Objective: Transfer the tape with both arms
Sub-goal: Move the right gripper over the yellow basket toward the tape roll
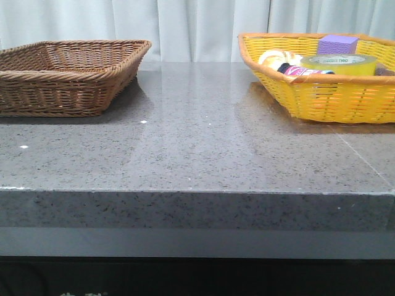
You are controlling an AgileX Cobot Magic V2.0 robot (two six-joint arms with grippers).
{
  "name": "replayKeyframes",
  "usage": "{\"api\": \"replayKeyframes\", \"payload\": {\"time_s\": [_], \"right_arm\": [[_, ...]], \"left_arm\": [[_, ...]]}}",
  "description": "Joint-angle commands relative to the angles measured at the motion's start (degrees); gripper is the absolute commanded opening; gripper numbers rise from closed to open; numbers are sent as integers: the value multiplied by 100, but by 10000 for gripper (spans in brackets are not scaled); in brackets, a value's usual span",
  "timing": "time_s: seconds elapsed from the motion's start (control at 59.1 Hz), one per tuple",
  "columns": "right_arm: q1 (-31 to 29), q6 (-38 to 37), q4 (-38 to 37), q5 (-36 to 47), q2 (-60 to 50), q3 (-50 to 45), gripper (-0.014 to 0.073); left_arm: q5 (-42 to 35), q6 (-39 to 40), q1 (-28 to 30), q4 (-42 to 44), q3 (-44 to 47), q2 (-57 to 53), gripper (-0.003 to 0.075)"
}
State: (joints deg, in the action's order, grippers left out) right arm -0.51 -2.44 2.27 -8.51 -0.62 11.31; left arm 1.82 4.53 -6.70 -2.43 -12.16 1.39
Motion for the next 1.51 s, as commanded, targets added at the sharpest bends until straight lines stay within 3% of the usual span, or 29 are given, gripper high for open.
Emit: {"api": "replayKeyframes", "payload": {"time_s": [0.0,0.254,0.389,0.541,0.981,1.049,1.117,1.184,1.269,1.337,1.489], "right_arm": [[-26,47,-73,-102,176,756,-67],[-26,47,-227,-1377,1433,2451,-67],[-26,47,-227,-2104,2220,3186,-67],[-26,47,-227,-2547,3028,3633,-67],[-26,47,-227,-2748,4557,3597,-41],[-26,52,-227,-2752,4672,3597,54],[-19,52,-227,-2746,4765,3597,225],[-19,52,-227,-2709,4848,3597,412],[-19,52,-180,-2648,4930,3597,547],[-19,52,-95,-2612,4989,3664,575],[-19,52,-9,-3017,5384,4252,538]], "left_arm": [[98,44,10,197,-889,441,-20],[2317,44,10,392,-2994,2104,-20],[3101,44,10,524,-3720,2979,-20],[3259,44,10,444,-3946,3580,-20],[3511,44,10,453,-3934,4606,-12],[3511,44,-1,499,-3934,4667,38],[3511,44,-1,508,-3934,4666,140],[3489,44,-1,524,-3934,4666,302],[3466,35,-1,558,-3934,4666,485],[3466,-24,-11,514,-3934,4666,545],[3552,-1074,-463,-355,-3934,4666,546]]}}
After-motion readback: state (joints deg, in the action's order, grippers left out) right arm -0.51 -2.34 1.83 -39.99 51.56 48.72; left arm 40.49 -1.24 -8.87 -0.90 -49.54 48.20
